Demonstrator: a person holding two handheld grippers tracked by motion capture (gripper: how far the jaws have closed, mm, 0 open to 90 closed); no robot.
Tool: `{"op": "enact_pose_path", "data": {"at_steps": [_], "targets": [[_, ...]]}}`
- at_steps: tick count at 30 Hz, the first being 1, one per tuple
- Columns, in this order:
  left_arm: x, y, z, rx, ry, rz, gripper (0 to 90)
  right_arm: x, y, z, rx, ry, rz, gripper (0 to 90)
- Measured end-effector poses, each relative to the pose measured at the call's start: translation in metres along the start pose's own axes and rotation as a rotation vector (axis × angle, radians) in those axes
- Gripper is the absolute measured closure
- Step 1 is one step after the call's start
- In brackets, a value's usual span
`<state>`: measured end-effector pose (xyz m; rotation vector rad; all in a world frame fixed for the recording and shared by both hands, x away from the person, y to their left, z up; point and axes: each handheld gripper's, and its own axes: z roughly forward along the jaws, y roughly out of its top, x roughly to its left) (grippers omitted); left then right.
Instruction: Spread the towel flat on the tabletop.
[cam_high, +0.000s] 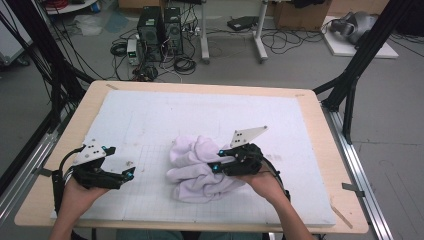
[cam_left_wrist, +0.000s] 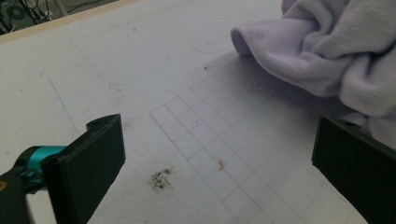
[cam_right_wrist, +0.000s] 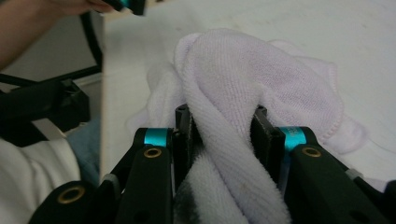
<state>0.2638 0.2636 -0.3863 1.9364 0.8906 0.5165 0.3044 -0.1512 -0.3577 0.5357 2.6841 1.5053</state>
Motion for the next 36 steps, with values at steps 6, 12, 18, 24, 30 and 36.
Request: {"op": "enact_pose_path", "data": {"at_steps": [6,12,18,24,30,36], "targets": [[-0.001,-0.001,0.002,0.003,-0.010,-0.001,3.2,0.020,-0.013,0.033,0.141,-0.038,-0.048,55.6],[-0.005,0.002,0.010,0.017,-0.032,0.002,3.2,0.016,-0.013,0.018,0.100,-0.009,-0.002,30.1],[-0.016,0.012,0.025,0.024,-0.066,0.017,3.2,0.011,-0.004,-0.010,0.023,-0.043,-0.009,29.5],[-0.026,0.019,0.041,0.029,-0.100,0.041,6.3,-0.005,-0.021,-0.015,0.086,-0.118,-0.011,47.3],[-0.041,0.022,0.062,0.038,-0.159,0.056,13.3,-0.004,-0.046,-0.004,0.140,-0.054,0.002,80.1],[-0.047,0.023,0.075,0.059,-0.182,0.073,22.3,0.014,-0.060,-0.005,0.135,-0.017,-0.007,86.2]]}}
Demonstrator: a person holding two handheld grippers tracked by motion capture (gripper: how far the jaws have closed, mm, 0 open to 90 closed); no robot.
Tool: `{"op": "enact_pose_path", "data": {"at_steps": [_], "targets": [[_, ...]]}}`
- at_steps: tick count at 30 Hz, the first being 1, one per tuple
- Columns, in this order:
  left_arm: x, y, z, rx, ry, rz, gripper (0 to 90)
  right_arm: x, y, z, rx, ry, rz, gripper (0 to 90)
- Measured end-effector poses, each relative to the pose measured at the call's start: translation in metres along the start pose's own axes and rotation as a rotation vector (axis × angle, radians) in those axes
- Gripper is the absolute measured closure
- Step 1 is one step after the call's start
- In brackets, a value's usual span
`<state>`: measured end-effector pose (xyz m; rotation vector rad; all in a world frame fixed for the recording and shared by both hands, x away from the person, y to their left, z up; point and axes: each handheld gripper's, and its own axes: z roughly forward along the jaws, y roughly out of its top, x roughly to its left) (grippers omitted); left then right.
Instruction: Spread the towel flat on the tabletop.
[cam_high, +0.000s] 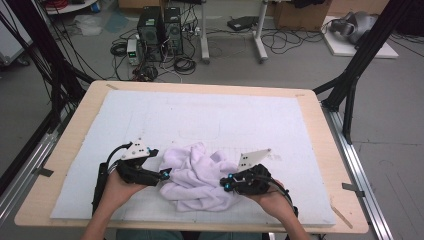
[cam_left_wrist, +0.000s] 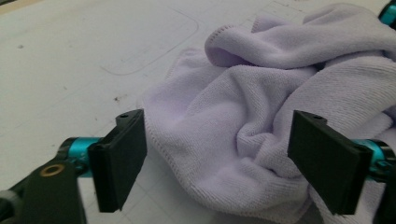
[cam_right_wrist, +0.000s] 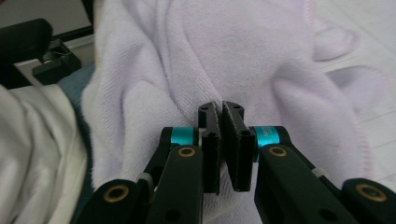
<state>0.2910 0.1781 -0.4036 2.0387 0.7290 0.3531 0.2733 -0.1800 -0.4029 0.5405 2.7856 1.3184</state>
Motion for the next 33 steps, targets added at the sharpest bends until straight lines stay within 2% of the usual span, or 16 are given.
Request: {"op": "enact_pose_path", "data": {"at_steps": [6,7,10,11,14,15,19,21,22,23,24,26,27,28,31,33], "targets": [[0.000,0.001,0.008,0.012,-0.015,0.004,31.3,0.016,-0.008,0.000,0.022,0.063,-0.013,86.6],[0.000,0.001,0.010,0.020,-0.016,0.007,32.4,0.020,-0.008,-0.001,0.028,0.053,-0.025,86.4],[0.001,0.000,0.017,0.041,-0.024,0.018,38.3,0.018,0.004,-0.020,-0.044,-0.005,-0.044,79.4],[0.002,0.000,0.019,0.049,-0.021,0.021,38.3,0.018,0.004,-0.020,-0.044,-0.005,-0.044,79.4],[0.004,-0.001,0.027,0.085,-0.024,0.024,40.8,0.009,0.015,-0.031,-0.082,-0.084,-0.043,65.6],[0.004,-0.002,0.033,0.107,-0.011,0.026,41.6,-0.001,0.023,-0.033,-0.096,-0.117,-0.025,60.4],[0.004,-0.005,0.041,0.135,0.001,0.029,44.1,-0.016,0.032,-0.018,-0.073,-0.113,-0.013,55.1],[0.000,-0.009,0.051,0.204,0.024,0.060,51.6,-0.030,0.034,0.005,-0.001,-0.080,0.008,51.1],[0.000,-0.009,0.051,0.204,0.024,0.060,52.9,-0.030,0.034,0.005,-0.001,-0.080,0.008,51.1],[0.001,-0.011,0.051,0.188,0.011,0.049,56.2,-0.037,0.033,0.021,0.048,-0.045,0.027,51.9],[0.001,-0.011,0.051,0.188,0.011,0.049,57.7,-0.037,0.033,0.021,0.048,-0.045,0.027,51.9],[0.000,-0.011,0.050,0.188,-0.007,0.060,68.4,-0.039,0.030,0.028,0.073,-0.005,0.036,68.9],[-0.001,-0.011,0.050,0.186,-0.016,0.069,68.4,-0.039,0.030,0.028,0.073,-0.005,0.036,68.9],[-0.002,-0.010,0.050,0.189,-0.020,0.076,73.4,-0.038,0.028,0.028,0.070,0.011,0.027,79.7],[-0.003,-0.010,0.048,0.192,-0.005,0.098,85.1,-0.032,0.022,0.021,0.054,-0.028,-0.015,84.5],[-0.003,-0.010,0.048,0.191,-0.001,0.096,85.3,-0.030,0.021,0.018,0.048,-0.044,-0.025,84.6]]}}
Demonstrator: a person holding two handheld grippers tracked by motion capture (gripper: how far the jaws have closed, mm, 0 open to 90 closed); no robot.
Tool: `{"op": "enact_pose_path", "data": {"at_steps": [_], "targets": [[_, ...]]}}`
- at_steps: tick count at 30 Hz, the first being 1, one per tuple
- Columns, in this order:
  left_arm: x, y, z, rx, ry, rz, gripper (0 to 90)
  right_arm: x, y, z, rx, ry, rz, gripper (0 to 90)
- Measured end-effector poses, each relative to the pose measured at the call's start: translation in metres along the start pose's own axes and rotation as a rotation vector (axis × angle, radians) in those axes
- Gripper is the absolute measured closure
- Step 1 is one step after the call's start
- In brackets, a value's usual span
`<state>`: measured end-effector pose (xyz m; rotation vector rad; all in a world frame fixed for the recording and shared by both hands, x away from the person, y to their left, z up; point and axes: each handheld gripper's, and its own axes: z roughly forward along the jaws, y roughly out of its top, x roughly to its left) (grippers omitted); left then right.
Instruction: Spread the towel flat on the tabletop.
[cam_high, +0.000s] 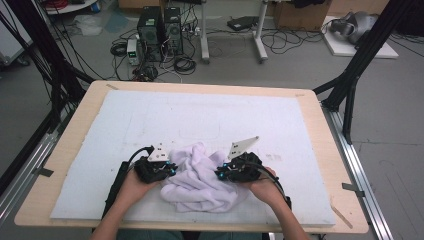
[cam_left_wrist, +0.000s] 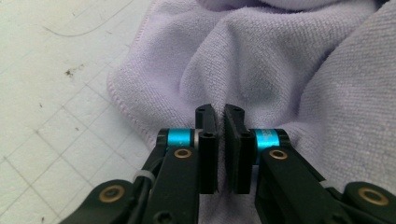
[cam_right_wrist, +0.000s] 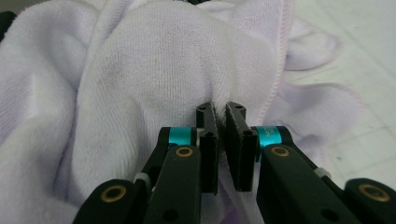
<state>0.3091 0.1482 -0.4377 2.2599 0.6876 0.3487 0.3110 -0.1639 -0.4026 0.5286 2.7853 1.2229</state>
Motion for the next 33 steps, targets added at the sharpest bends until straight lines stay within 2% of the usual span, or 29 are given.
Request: {"op": "enact_pose_path", "data": {"at_steps": [1,3,4,6,7,9,10,13,16,17,18,20,22,23,26,28,30,31,33], "targets": [[0.001,0.000,-0.005,-0.014,0.012,-0.002,85.5,0.003,-0.001,-0.010,-0.022,-0.031,0.002,84.6],[0.002,-0.001,-0.009,-0.029,0.017,-0.007,85.5,0.004,-0.002,-0.017,-0.037,-0.044,0.006,84.6],[0.004,-0.001,-0.013,-0.040,0.025,-0.016,85.7,0.006,-0.004,-0.030,-0.053,-0.069,0.010,84.5],[0.009,-0.002,-0.024,-0.072,0.045,-0.030,85.8,0.007,-0.008,-0.043,-0.058,-0.102,0.009,84.6],[0.009,-0.002,-0.024,-0.072,0.045,-0.030,85.8,0.008,-0.011,-0.050,-0.062,-0.114,0.015,84.5],[0.010,-0.004,-0.033,-0.090,0.051,-0.038,85.8,0.009,-0.013,-0.054,-0.060,-0.126,0.017,84.5],[0.011,-0.005,-0.036,-0.099,0.054,-0.040,85.8,0.012,-0.021,-0.061,-0.041,-0.142,0.028,84.6],[0.011,-0.008,-0.044,-0.107,0.056,-0.038,85.8,0.015,-0.028,-0.061,-0.008,-0.137,0.034,84.6],[0.010,-0.013,-0.047,-0.088,0.039,-0.028,85.7,0.022,-0.040,-0.056,0.040,-0.087,0.040,84.5],[0.010,-0.014,-0.047,-0.079,0.020,-0.025,84.5,0.023,-0.043,-0.054,0.036,-0.055,0.052,83.5],[0.011,-0.014,-0.048,-0.079,0.009,-0.024,84.5,0.023,-0.043,-0.054,0.036,-0.055,0.052,83.5],[0.012,-0.013,-0.052,-0.098,-0.005,-0.024,75.2,0.020,-0.041,-0.057,0.015,-0.055,0.061,79.6],[0.015,-0.008,-0.058,-0.127,-0.002,-0.035,64.2,0.014,-0.032,-0.064,-0.048,-0.079,0.075,72.4],[0.018,-0.003,-0.061,-0.135,0.005,-0.037,59.8,0.007,-0.022,-0.069,-0.098,-0.098,0.104,68.3],[0.022,0.006,-0.059,-0.136,0.007,-0.034,58.8,0.000,-0.013,-0.067,-0.108,-0.124,0.101,67.3],[0.026,0.012,-0.053,-0.126,-0.020,-0.038,60.6,-0.009,-0.004,-0.056,-0.095,-0.133,0.093,66.9],[0.029,0.017,-0.041,-0.098,-0.037,-0.025,67.3,-0.016,0.002,-0.043,-0.075,-0.117,0.094,64.2],[0.030,0.018,-0.035,-0.084,-0.041,-0.026,68.5,-0.019,0.005,-0.035,-0.070,-0.097,0.093,62.2],[0.032,0.020,-0.022,-0.052,-0.047,-0.021,67.4,-0.025,0.009,-0.014,-0.024,-0.085,0.093,55.1]]}}
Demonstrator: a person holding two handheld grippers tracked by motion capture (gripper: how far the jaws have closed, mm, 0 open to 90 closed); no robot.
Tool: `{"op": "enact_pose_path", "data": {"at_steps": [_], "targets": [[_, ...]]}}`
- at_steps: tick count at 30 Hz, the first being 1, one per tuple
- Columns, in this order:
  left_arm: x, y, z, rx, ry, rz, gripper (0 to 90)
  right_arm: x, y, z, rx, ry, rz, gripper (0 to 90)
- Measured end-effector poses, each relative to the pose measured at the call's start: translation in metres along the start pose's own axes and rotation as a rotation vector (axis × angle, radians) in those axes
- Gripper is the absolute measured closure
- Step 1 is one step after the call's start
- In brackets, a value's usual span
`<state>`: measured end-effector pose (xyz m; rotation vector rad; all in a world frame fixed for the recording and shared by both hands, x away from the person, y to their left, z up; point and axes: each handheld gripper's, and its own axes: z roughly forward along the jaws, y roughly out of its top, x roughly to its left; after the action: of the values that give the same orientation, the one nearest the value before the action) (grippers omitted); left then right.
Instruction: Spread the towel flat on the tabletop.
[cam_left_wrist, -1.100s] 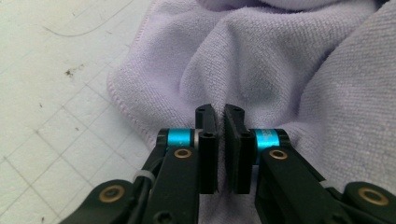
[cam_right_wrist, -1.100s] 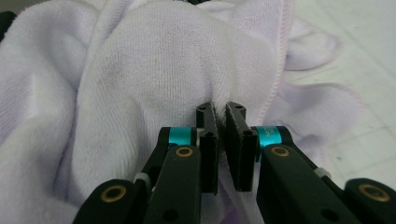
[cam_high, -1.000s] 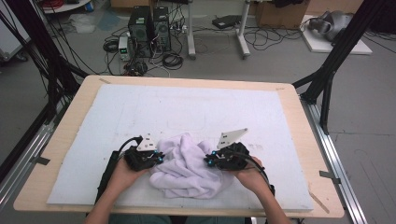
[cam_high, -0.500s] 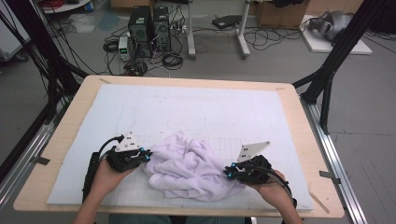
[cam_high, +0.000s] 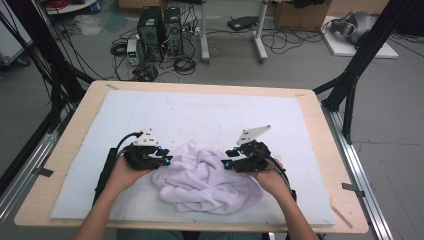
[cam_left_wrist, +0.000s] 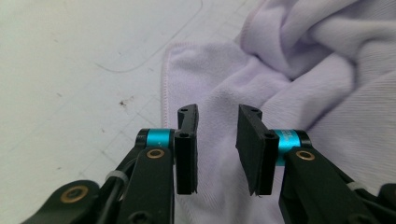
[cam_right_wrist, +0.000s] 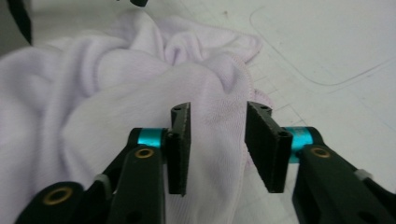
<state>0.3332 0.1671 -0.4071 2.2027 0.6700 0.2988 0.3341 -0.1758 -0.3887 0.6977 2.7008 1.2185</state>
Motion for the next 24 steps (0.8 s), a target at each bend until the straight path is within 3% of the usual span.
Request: {"op": "enact_pose_path", "data": {"at_steps": [1,3,6,7,9,11,12,13,16,18,19,24], "targets": [[0.002,-0.001,0.011,0.030,0.011,0.006,64.8,-0.002,0.000,0.007,0.018,0.004,0.000,53.7],[0.004,-0.002,0.017,0.050,0.020,0.000,55.8,-0.004,-0.002,0.017,0.055,0.007,0.017,54.2],[0.010,-0.007,0.033,0.130,0.049,-0.021,50.6,-0.007,-0.008,0.035,0.138,0.026,0.031,64.6],[0.012,-0.008,0.033,0.115,0.036,-0.043,50.6,-0.007,-0.008,0.035,0.138,0.026,0.031,64.6],[0.011,-0.008,0.033,0.106,0.007,-0.030,61.9,-0.006,-0.010,0.040,0.155,0.055,0.033,78.6],[0.005,-0.007,0.032,0.113,0.000,0.006,76.0,-0.004,-0.009,0.039,0.149,0.051,0.000,85.4],[0.003,-0.006,0.031,0.125,0.015,0.035,80.5,-0.002,-0.007,0.036,0.143,0.045,-0.015,86.2],[0.002,-0.005,0.030,0.128,0.025,0.042,82.8,-0.001,-0.006,0.028,0.119,0.026,-0.031,86.7],[0.000,-0.005,0.026,0.132,0.055,0.047,83.5,-0.002,-0.005,0.016,0.084,0.001,-0.020,86.9],[0.000,-0.004,0.018,0.102,0.084,0.050,83.8,-0.006,-0.006,-0.006,0.042,-0.046,-0.008,87.0],[0.000,-0.002,0.012,0.079,0.102,0.047,83.8,-0.006,-0.006,-0.006,0.042,-0.046,-0.008,87.0],[-0.003,-0.001,-0.018,-0.010,0.190,0.037,83.8,-0.012,-0.008,-0.048,-0.024,-0.149,0.004,87.0]]}}
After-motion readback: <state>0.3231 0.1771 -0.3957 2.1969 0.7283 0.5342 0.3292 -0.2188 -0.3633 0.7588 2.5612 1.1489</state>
